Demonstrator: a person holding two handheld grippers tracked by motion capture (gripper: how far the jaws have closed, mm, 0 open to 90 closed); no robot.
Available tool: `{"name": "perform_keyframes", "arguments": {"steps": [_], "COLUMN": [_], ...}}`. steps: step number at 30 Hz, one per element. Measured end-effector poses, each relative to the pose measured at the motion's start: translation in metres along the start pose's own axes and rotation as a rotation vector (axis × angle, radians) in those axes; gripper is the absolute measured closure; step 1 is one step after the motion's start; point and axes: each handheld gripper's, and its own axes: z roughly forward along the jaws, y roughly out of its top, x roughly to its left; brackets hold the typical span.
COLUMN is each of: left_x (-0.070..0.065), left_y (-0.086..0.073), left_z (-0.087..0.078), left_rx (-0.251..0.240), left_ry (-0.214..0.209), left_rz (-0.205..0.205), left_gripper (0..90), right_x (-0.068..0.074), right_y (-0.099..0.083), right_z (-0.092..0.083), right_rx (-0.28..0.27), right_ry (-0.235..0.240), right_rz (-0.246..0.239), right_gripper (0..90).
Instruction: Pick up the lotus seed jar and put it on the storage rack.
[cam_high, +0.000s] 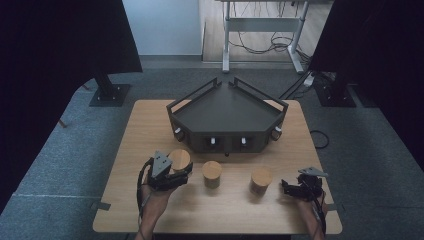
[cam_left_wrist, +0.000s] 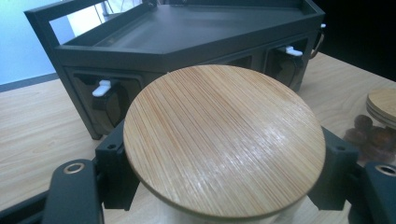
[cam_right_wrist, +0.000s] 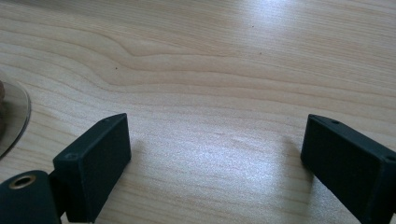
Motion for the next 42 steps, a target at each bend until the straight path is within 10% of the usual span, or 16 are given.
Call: {"name": "perform_keyframes", "arguments": {"steps": [42], "left_x": [0.011], "left_y": [0.020], "left_z": [0.015], "left_rx": [0.003], "left_ry": [-0.003], "left_rz": [-0.007], "left_gripper": [26.0], "right_x": [0.000], "right_y": [0.000], "right_z": [0.000], "right_rx": [0.000], "right_ry": [0.002], "right_rz": [-0.003], "right_gripper": [7.7]}}
